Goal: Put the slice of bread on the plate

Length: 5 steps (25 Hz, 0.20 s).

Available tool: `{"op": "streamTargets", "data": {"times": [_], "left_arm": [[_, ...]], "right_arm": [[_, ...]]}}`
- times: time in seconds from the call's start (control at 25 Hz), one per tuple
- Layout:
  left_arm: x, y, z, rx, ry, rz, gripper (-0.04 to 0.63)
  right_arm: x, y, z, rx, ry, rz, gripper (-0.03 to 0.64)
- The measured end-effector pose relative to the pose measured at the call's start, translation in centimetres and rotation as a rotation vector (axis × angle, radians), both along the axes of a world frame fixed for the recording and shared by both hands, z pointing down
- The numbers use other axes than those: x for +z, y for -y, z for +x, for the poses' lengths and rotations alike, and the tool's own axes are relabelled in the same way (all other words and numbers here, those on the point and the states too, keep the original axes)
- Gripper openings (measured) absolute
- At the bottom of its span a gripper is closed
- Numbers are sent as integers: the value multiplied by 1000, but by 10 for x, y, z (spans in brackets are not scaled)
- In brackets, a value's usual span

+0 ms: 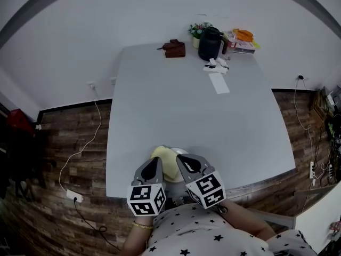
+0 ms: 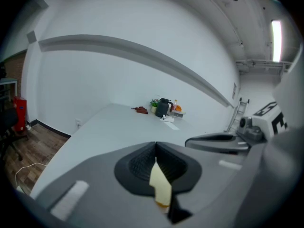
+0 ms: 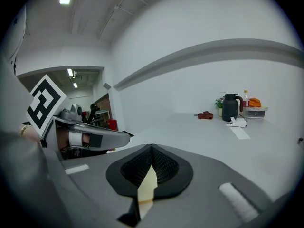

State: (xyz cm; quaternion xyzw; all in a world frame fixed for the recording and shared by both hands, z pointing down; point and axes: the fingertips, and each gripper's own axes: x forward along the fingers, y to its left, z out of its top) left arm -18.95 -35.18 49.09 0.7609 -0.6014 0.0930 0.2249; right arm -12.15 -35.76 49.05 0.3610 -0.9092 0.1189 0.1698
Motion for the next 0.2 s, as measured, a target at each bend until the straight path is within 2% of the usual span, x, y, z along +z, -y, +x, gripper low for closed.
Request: {"op": "streamTargets", "data": {"times": [0.2], "left_arm": [[-1, 1, -1, 1, -3, 1, 8]], "right_arm": [[-1, 1, -1, -1, 2, 1, -2]]}}
